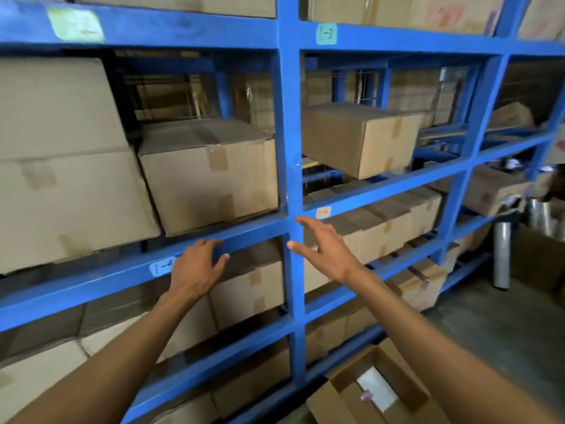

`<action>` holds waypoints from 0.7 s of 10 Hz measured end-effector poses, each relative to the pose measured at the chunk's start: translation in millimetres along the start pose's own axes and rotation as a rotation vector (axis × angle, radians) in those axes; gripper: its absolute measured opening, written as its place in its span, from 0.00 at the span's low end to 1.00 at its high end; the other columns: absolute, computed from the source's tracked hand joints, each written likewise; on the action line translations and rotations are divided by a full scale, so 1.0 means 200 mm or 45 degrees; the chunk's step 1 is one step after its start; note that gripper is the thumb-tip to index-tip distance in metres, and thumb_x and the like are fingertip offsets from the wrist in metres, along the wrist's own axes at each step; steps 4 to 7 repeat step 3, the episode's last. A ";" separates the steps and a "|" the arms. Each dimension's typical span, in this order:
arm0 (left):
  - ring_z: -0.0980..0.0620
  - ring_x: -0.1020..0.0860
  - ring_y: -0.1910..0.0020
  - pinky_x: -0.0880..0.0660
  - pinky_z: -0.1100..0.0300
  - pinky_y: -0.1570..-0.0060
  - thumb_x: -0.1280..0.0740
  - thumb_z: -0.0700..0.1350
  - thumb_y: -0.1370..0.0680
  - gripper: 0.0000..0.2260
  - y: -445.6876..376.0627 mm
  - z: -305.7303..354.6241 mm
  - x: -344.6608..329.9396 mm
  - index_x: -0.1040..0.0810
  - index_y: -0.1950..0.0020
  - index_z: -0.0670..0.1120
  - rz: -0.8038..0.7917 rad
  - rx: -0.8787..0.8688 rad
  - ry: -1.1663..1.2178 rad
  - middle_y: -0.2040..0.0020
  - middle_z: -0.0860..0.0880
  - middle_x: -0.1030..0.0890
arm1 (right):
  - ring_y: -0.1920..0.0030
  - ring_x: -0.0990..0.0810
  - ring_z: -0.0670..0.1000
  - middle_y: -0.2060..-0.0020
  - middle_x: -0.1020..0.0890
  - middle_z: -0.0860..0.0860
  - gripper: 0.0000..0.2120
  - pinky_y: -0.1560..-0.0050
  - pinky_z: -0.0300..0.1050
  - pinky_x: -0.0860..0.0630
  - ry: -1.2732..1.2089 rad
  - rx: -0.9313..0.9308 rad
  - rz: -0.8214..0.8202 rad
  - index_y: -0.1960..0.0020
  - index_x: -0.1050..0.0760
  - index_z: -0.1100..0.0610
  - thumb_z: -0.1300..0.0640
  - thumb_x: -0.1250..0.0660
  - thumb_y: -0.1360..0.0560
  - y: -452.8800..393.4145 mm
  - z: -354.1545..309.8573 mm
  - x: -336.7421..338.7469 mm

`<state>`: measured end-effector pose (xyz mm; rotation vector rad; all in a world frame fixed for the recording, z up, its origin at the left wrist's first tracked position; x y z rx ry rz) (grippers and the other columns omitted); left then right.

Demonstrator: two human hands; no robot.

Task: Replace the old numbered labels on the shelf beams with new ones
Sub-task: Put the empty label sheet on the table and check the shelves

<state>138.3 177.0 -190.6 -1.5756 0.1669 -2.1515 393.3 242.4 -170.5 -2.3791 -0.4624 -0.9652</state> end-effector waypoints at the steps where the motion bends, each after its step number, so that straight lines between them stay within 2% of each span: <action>1: 0.44 0.22 0.40 0.24 0.48 0.42 0.35 0.54 0.22 0.17 0.11 -0.18 -0.05 0.23 0.36 0.48 -0.058 0.057 -0.013 0.39 0.46 0.20 | 0.29 0.34 0.52 0.29 0.29 0.47 0.27 0.29 0.56 0.36 0.030 0.017 -0.109 0.27 0.35 0.46 0.38 0.37 0.24 0.02 -0.02 -0.18; 2: 0.48 0.20 0.43 0.24 0.52 0.43 0.35 0.54 0.22 0.15 0.23 -0.36 -0.13 0.22 0.38 0.50 -0.148 0.130 0.066 0.41 0.47 0.18 | 0.32 0.29 0.49 0.33 0.26 0.47 0.29 0.30 0.53 0.33 0.013 -0.012 -0.247 0.30 0.31 0.45 0.33 0.38 0.27 0.08 0.01 -0.39; 3: 0.51 0.20 0.48 0.26 0.60 0.44 0.33 0.52 0.23 0.09 0.51 -0.58 -0.38 0.21 0.44 0.53 -0.327 0.267 0.166 0.47 0.49 0.17 | 0.39 0.22 0.48 0.41 0.21 0.45 0.29 0.35 0.47 0.27 -0.100 -0.171 -0.489 0.39 0.27 0.36 0.24 0.38 0.35 0.26 0.19 -0.71; 7: 0.51 0.20 0.48 0.26 0.60 0.44 0.33 0.52 0.23 0.09 0.51 -0.58 -0.38 0.21 0.44 0.53 -0.327 0.267 0.166 0.47 0.49 0.17 | 0.39 0.22 0.48 0.41 0.21 0.45 0.29 0.35 0.47 0.27 -0.100 -0.171 -0.489 0.39 0.27 0.36 0.24 0.38 0.35 0.26 0.19 -0.71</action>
Point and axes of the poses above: each hand's wrist, its own y-axis away from the middle knuckle, its own x-axis out of the back of the hand, z = x × y, the point moved 10 cm from there along -y, towards the middle knuckle
